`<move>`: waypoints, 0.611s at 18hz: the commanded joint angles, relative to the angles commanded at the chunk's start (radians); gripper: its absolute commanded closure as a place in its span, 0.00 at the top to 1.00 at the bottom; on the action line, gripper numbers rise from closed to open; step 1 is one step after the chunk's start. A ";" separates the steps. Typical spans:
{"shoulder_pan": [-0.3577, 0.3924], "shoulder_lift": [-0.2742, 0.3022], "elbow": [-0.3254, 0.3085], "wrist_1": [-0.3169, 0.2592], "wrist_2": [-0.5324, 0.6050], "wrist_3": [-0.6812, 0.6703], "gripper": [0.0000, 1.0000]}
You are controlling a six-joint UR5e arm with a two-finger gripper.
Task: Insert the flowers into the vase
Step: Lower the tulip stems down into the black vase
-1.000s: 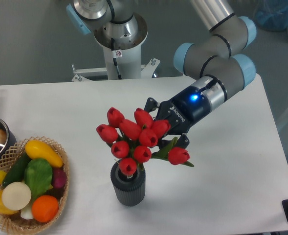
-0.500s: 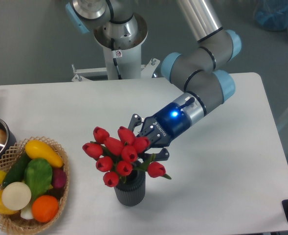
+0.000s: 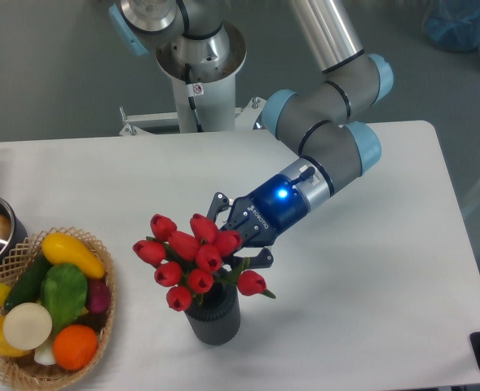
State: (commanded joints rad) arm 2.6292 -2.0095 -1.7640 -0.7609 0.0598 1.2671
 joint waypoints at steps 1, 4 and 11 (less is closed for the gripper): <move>0.003 0.000 0.000 0.000 0.000 0.002 0.20; 0.014 -0.002 0.000 0.000 0.000 0.002 0.23; 0.017 -0.021 -0.009 -0.002 0.002 0.061 0.34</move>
State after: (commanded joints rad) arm 2.6461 -2.0309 -1.7733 -0.7624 0.0613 1.3283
